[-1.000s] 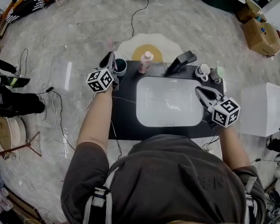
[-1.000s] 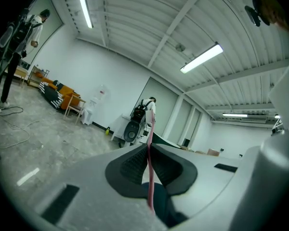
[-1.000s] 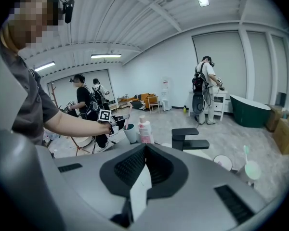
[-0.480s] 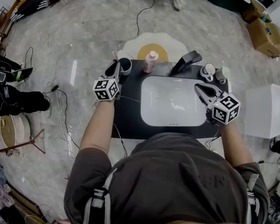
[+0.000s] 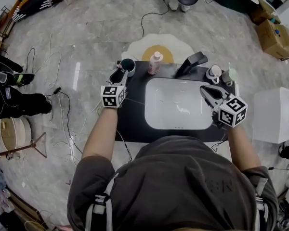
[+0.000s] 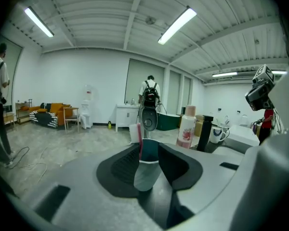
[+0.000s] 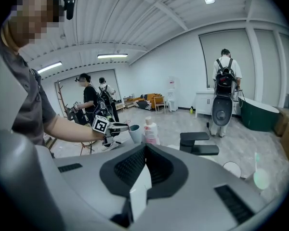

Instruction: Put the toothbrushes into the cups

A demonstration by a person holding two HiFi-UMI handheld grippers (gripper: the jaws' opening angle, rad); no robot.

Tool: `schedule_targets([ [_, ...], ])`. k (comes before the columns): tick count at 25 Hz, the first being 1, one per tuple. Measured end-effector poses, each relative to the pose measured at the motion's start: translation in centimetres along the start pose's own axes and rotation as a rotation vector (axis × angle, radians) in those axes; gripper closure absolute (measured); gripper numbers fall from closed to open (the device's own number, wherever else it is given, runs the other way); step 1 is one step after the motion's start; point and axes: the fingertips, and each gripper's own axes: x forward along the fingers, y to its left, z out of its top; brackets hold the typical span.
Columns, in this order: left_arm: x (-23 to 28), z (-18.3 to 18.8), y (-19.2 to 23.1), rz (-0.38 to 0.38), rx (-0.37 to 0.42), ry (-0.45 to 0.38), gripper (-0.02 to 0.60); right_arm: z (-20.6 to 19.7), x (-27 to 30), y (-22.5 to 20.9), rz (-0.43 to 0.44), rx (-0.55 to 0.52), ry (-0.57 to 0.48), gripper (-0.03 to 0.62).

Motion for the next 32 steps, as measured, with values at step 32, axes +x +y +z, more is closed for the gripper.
schedule_targets([
  [32, -5.3, 9.6, -25.1, -0.155, 0.024, -0.079, 0.462, 1.0, -12.8, -8.2, 0.074, -0.06, -0.2, 0.602],
])
